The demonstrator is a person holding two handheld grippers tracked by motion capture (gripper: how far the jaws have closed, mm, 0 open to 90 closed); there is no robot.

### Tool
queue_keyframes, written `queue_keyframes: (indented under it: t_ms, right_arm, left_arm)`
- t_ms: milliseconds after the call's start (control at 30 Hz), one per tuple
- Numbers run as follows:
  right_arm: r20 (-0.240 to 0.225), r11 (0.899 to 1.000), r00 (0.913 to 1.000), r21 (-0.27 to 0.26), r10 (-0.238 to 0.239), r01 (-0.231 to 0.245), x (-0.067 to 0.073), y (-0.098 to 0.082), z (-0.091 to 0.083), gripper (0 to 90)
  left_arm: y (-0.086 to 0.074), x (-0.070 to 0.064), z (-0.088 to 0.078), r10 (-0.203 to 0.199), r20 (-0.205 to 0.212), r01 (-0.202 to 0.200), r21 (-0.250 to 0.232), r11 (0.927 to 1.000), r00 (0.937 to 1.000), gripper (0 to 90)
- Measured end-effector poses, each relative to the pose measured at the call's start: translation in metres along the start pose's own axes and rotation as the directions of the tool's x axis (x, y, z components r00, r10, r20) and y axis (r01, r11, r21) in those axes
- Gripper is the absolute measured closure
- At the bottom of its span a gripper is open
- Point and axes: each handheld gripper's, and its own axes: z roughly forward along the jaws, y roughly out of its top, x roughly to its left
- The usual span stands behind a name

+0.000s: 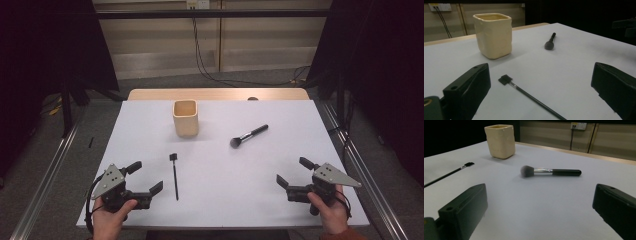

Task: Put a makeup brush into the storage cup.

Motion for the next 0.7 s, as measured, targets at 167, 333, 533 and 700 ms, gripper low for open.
queue_keyframes:
  t_ms: [167,333,533,700]
  right_arm:
    - [-0.002,1.000,0.9999,-0.003,-0.016,0.016,0.003,0.001,-0.001,0.0]
    - [0.002,1.000,0.9999,-0.003,-0.012,0.012,0.003,0.001,-0.001,0.0]
    - [-0.001,1.000,0.9999,0.018,-0.012,0.012,0.003,-0.001,0.000,0.0]
    - [-0.001,1.000,0.9999,0.015,-0.014,0.014,0.004,-0.001,0.000,0.0]
  left_arm:
    - [0.009,0.001,0.003,0.000,-0.019,0.000,-0.008,1.0000,0.9998,2.5]
    - [0.013,0.006,0.008,0.000,-0.023,0.000,-0.003,1.0000,0.9997,2.6]
    - [0.017,0.012,0.018,0.021,-0.038,-0.021,0.010,0.9997,0.9991,4.3]
    - [0.026,0.017,0.026,0.040,-0.035,-0.040,-0.008,0.9992,0.9986,4.2]
